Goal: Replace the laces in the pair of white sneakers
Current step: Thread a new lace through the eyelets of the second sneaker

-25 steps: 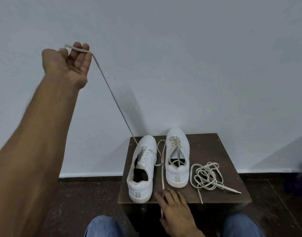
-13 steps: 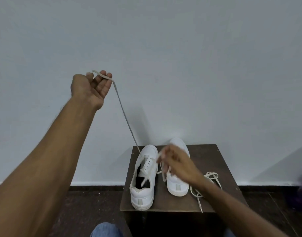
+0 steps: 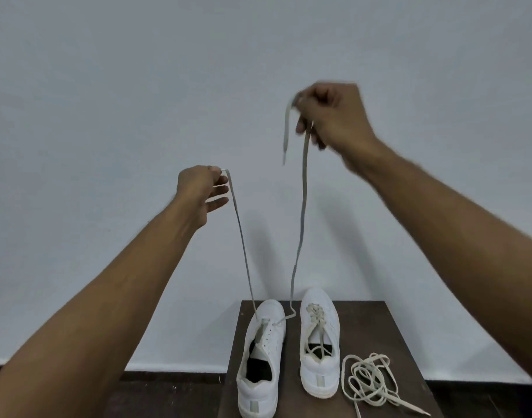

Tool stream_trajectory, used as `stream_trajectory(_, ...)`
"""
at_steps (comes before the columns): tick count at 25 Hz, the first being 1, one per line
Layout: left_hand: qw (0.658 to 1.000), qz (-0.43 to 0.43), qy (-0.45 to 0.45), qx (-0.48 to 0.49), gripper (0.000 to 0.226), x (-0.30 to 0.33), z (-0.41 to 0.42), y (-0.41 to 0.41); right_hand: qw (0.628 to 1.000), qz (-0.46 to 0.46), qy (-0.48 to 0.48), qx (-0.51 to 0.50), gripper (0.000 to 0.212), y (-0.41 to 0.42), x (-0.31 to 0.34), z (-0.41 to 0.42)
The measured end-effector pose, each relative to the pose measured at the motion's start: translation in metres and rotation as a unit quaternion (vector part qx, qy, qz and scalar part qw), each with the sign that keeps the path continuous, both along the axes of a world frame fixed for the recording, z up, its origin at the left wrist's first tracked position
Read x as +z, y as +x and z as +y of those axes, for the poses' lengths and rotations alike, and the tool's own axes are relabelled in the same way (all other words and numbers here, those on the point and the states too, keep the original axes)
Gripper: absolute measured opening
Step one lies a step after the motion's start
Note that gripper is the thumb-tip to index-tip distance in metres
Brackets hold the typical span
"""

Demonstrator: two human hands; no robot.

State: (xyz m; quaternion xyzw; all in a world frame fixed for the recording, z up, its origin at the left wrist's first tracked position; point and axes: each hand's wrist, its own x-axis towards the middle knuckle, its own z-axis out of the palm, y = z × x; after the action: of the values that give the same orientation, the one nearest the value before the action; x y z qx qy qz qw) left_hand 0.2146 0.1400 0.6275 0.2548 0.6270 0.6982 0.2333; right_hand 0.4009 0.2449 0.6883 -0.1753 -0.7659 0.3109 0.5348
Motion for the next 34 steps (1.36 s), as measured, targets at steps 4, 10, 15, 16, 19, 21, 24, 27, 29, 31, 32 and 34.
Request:
stream_trajectory(4, 0.999, -0.039, -0.005, -0.003, 0.014, -0.004, 0.001, 0.001, 0.956, -0.291, 0.011, 0.013, 0.029, -0.018, -0.167, -0.03)
stream_trajectory(10, 0.996, -0.088, 0.034, -0.005, 0.022, -0.017, 0.005, 0.001, 0.873, -0.476, -0.081, 0.068, 0.019, -0.02, -0.395, -0.121)
stream_trajectory(15, 0.987, -0.1, 0.125, 0.005, 0.027, 0.011, 0.014, -0.013, 0.872, -0.487, -0.034, 0.032, 0.023, -0.025, -0.407, -0.126)
stream_trajectory(16, 0.982, -0.11, 0.155, 0.005, 0.028, 0.021, 0.015, -0.018, 0.868, -0.496, -0.032, 0.03, 0.024, -0.027, -0.408, -0.124)
stream_trajectory(19, 0.966, -0.117, 0.23, 0.005, 0.031, 0.055, 0.012, -0.03, 0.861, -0.506, -0.04, 0.028, 0.023, -0.033, -0.407, -0.121)
stream_trajectory(21, 0.96, -0.105, 0.261, 0.009, 0.03, 0.08, 0.006, -0.037, 0.856, -0.514, -0.045, 0.031, 0.023, -0.034, -0.405, -0.119)
stream_trajectory(24, 0.951, -0.083, 0.298, 0.008, 0.033, 0.116, -0.007, -0.042, 0.851, -0.521, -0.056, 0.034, 0.022, -0.037, -0.404, -0.115)
stream_trajectory(27, 0.965, -0.031, 0.259, 0.013, 0.032, 0.133, -0.012, -0.04, 0.847, -0.522, -0.073, 0.067, 0.021, -0.039, -0.402, -0.112)
stream_trajectory(29, 0.981, 0.016, 0.196, 0.009, 0.027, 0.13, -0.007, -0.036, 0.851, -0.5, -0.131, 0.098, 0.021, -0.037, -0.39, -0.103)
stream_trajectory(31, 0.988, 0.047, 0.146, 0.002, 0.024, 0.125, -0.001, -0.033, 0.857, -0.476, -0.174, 0.087, 0.029, -0.033, -0.359, -0.082)
stream_trajectory(32, 0.99, 0.053, 0.131, -0.002, 0.023, 0.124, 0.0, -0.032, 0.868, -0.455, -0.184, 0.074, 0.033, -0.032, -0.334, -0.067)
stream_trajectory(34, 0.992, 0.058, 0.112, -0.008, 0.022, 0.125, 0.002, -0.027, 0.907, -0.379, -0.177, 0.051, 0.034, -0.029, -0.267, -0.035)
